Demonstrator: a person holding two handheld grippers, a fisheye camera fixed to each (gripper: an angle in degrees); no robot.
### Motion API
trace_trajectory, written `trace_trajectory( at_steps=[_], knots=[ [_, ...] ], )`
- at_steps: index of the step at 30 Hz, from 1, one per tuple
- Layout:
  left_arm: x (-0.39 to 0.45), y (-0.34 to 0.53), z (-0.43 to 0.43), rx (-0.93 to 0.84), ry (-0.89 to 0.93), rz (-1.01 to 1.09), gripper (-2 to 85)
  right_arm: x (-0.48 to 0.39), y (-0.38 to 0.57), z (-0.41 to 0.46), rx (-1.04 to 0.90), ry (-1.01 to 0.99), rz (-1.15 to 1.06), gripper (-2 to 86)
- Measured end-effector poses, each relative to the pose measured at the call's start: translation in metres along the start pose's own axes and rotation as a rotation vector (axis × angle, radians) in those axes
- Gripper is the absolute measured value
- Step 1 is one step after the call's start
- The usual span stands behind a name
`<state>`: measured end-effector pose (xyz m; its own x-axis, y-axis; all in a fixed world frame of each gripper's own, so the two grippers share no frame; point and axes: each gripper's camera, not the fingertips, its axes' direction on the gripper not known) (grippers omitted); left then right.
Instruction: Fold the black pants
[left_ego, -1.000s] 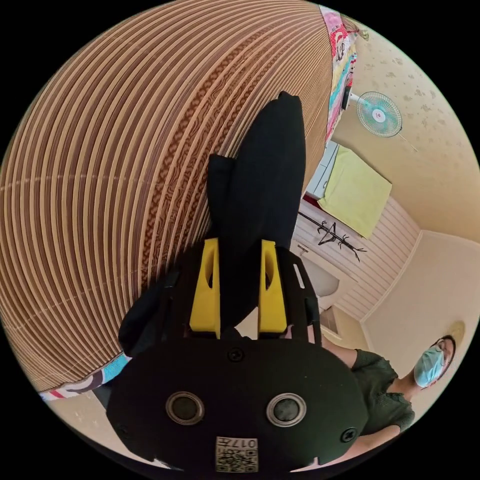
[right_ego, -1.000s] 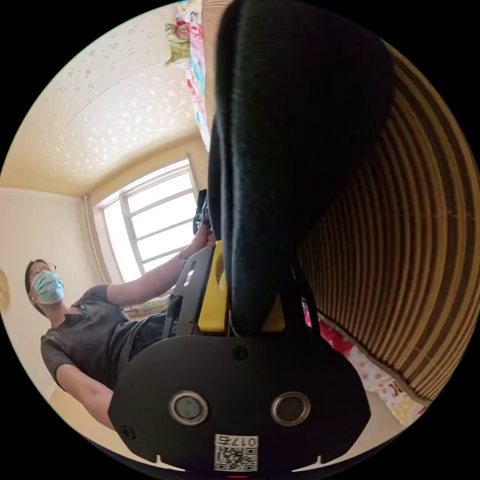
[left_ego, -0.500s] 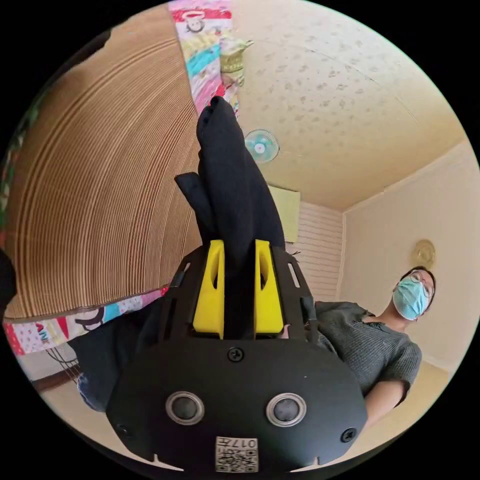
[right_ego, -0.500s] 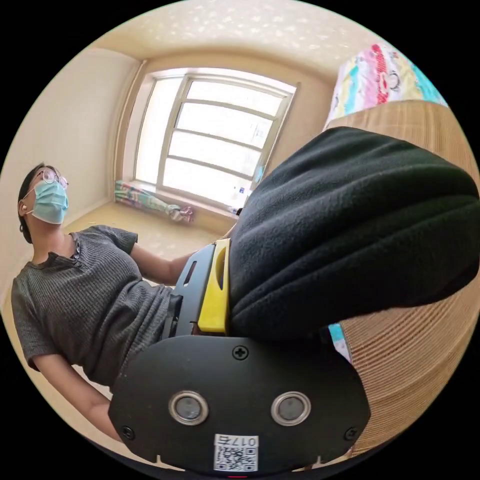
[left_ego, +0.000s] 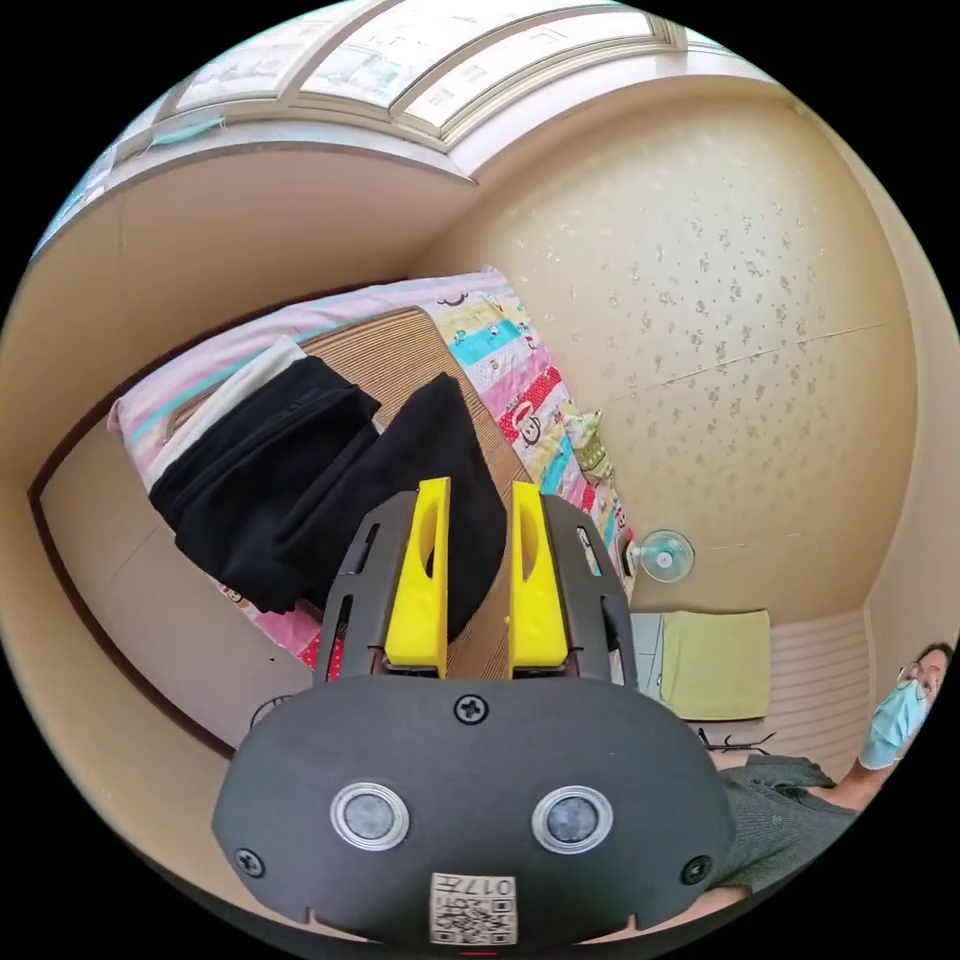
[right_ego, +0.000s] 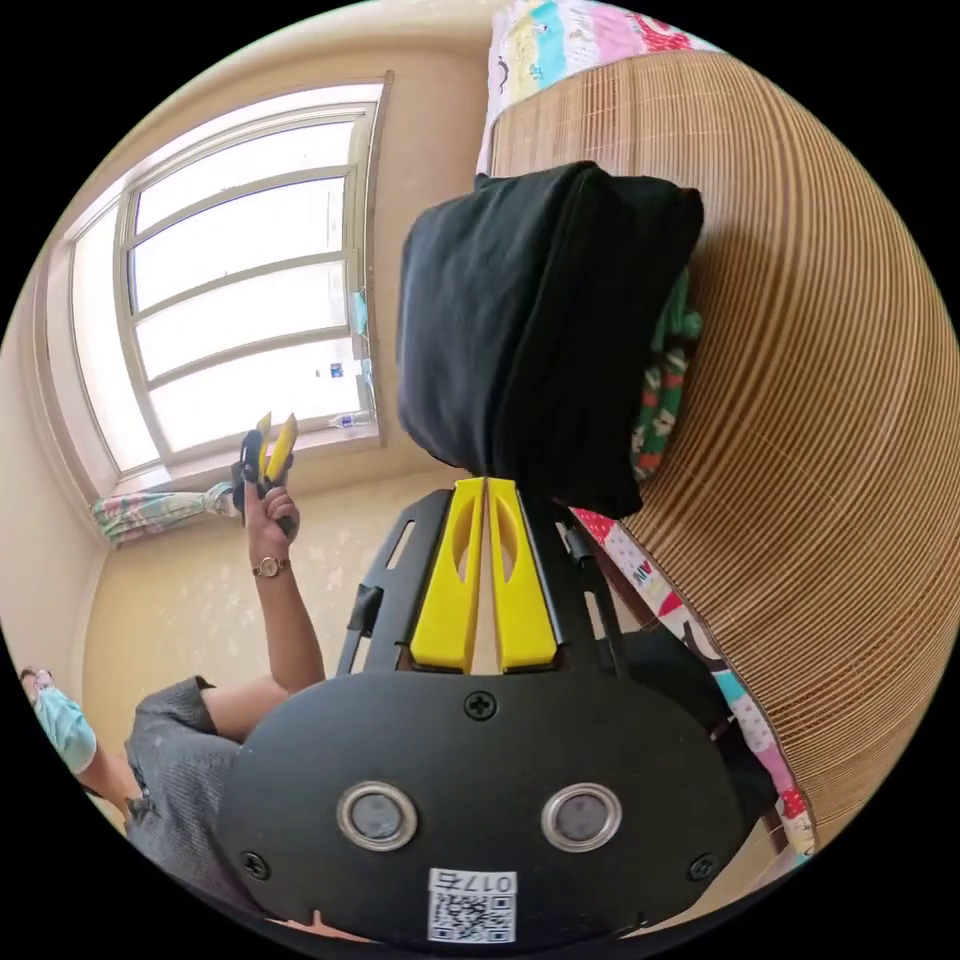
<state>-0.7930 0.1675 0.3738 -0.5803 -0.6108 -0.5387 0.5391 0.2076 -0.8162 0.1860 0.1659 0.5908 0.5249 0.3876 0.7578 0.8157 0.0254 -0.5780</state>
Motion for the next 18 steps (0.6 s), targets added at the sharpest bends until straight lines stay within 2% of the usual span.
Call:
trace_trajectory(
  at_steps=[2, 4, 7, 9, 10, 11, 12, 14, 18],
  knots=[
    [-0.014, 0.023, 0.019, -0.030, 0.019, -0.005, 8.9, 0.037, 0.025, -0.027, -0.002, -0.046, 0.028, 1.8],
    [-0.028, 0.046, 0.049, -0.085, 0.113, -0.038, 8.3, 0.071, 0.054, -0.059, 0.024, -0.066, 0.110, 1.2],
    [-0.031, 0.083, 0.106, -0.140, 0.455, -0.114, 2.4, 0.131, 0.131, -0.136, 0.206, -0.054, 0.360, 0.7],
    [-0.024, 0.111, 0.170, -0.181, 0.958, -0.335, -0.4, 0.158, 0.197, -0.186, 0.418, -0.094, 0.536, 0.5],
    [-0.019, 0.120, 0.189, -0.199, 1.096, -0.413, -0.5, 0.168, 0.245, -0.216, 0.588, -0.144, 0.611, 0.5],
    [0.003, 0.138, 0.222, -0.245, 1.318, -0.551, -0.8, 0.173, 0.294, -0.239, 0.762, -0.196, 0.658, 0.4],
    [0.033, 0.150, 0.244, -0.325, 1.439, -0.612, -0.9, 0.173, 0.317, -0.249, 0.844, -0.219, 0.675, 0.4],
    [0.084, 0.158, 0.260, -0.482, 1.462, -0.583, -1.0, 0.169, 0.403, -0.271, 1.108, -0.280, 0.717, 0.4],
    [0.185, 0.171, 0.275, -0.717, 1.391, -0.358, -1.0, 0.161, 0.495, -0.266, 1.307, -0.364, 0.750, 0.4]
  ],
)
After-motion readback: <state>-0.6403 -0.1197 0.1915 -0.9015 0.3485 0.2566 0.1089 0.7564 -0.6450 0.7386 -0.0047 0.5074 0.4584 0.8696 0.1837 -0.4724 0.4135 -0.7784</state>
